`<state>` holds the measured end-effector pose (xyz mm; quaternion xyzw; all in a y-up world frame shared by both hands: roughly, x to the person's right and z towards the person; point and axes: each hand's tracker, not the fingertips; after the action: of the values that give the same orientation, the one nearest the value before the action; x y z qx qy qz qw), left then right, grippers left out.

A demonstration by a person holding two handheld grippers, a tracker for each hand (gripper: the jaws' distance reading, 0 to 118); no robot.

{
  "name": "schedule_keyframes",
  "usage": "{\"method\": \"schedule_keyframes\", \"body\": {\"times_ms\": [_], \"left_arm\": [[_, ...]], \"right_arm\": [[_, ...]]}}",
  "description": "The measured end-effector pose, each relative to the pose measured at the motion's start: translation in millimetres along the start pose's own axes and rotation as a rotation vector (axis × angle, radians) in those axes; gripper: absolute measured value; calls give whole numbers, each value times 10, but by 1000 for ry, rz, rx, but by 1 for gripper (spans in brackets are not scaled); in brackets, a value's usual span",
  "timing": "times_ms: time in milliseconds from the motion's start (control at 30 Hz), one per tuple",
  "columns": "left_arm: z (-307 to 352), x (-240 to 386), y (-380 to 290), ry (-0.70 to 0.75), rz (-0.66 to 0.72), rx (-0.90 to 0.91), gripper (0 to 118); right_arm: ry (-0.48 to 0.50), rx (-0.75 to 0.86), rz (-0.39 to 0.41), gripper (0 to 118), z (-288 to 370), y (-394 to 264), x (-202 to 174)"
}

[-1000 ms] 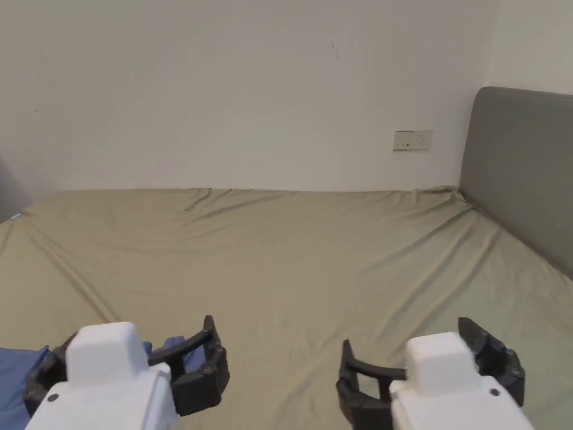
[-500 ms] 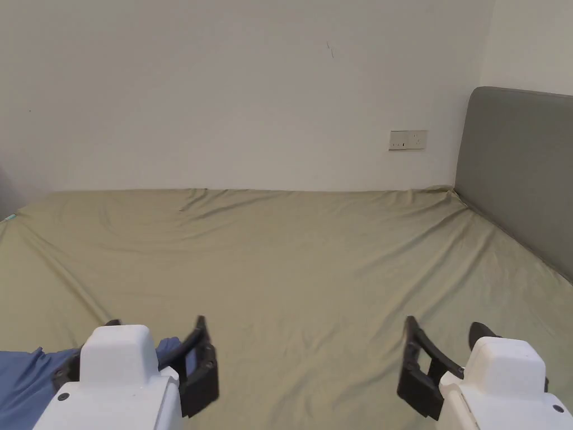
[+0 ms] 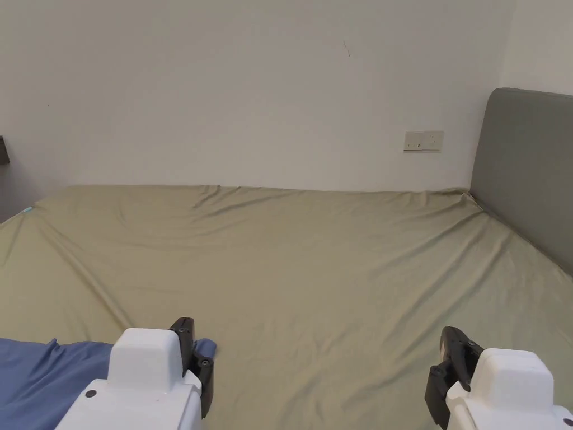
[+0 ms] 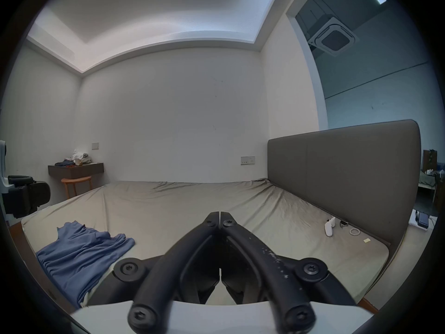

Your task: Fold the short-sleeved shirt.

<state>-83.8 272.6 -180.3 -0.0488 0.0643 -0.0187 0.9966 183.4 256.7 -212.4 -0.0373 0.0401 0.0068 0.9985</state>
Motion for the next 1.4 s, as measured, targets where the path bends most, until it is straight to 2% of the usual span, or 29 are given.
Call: {"method": "schedule_keyframes", "body": {"times_ms": [133, 533, 633, 800, 933, 1000, 1233, 1267, 1300, 1333, 1367, 1400], "left_arm": [[44, -182, 41, 19, 40, -11, 0], [848, -1327, -49, 464, 101, -45, 0], [1002, -1502, -79, 521, 104, -63, 0], [937, -1640, -124, 544, 108, -99, 0], [574, -1735, -229, 484, 140, -181, 0], [275, -1825, -348, 447, 165, -241, 0], [-1322, -2253, -1094, 277, 255, -650, 0], [-1527, -2276, -1203, 267, 247, -713, 3], [-1653, -2267, -1250, 264, 239, -749, 20], [-1776, -2277, -1321, 249, 232, -764, 49], [-1860, -2290, -1359, 233, 230, -768, 86], [-1907, -2305, -1347, 228, 246, -761, 96]], "right_arm": [[86, -12, 20, 1, -88, 42, -210], [556, -58, 49, 1, -235, 81, -1596], [628, -56, 104, 1, -152, 19, -1862], [669, -88, 131, 1, -132, -70, -2017], [656, -125, 138, 1, -226, -153, -1984], [636, -150, 138, 1, -294, -210, -1948], [567, -259, 151, 1, -576, -455, -1861], [568, -269, 152, 1, -619, -494, -1840], [563, -283, 154, 1, -656, -526, -1826], [555, -298, 159, 1, -693, -557, -1819], [552, -307, 161, 1, -725, -582, -1813], [549, -316, 164, 1, -760, -603, -1800]]}}
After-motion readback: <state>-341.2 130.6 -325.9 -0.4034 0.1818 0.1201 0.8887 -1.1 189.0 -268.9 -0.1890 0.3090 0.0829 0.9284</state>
